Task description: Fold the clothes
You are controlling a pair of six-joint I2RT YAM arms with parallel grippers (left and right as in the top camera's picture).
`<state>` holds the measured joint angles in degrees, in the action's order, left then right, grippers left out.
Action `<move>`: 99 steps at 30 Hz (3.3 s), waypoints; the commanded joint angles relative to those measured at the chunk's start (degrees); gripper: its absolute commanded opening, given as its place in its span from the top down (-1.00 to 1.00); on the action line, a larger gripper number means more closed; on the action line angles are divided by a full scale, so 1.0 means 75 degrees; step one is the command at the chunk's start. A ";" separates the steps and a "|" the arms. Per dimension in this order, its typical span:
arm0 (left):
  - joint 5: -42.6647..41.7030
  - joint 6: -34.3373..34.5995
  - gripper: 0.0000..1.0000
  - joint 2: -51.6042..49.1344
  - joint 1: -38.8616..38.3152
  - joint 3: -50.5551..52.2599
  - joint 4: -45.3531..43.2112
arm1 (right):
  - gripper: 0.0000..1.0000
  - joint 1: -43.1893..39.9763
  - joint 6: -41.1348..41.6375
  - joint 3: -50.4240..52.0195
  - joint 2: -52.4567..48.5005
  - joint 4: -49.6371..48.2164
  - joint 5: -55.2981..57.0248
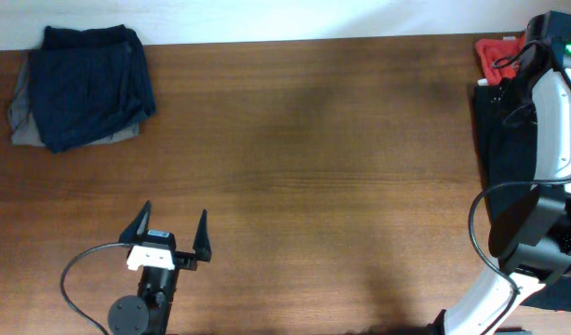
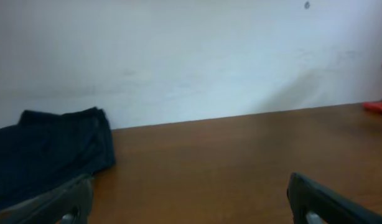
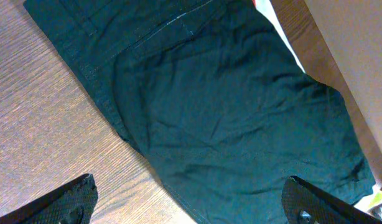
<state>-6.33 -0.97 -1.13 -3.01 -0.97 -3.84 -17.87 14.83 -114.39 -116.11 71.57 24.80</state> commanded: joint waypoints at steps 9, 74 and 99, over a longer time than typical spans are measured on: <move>0.0647 0.0073 -0.99 0.0111 0.0029 0.0058 0.1142 | -0.97 -0.0026 0.0067 -0.0128 0.0047 0.0003 0.0125; 0.0650 0.0073 -0.99 0.0111 0.0029 0.0058 0.1142 | -0.97 0.2358 -0.0886 1.4458 1.5457 -0.9011 -0.3911; 0.0650 0.0076 -0.99 0.0111 0.0029 0.0058 0.1142 | -0.97 0.2028 -0.2145 1.5210 1.5457 -0.8993 -0.3908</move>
<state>-1.48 -0.80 -0.62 -2.98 -0.84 4.58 -2.33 -0.78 -0.58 -0.73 3.84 -4.01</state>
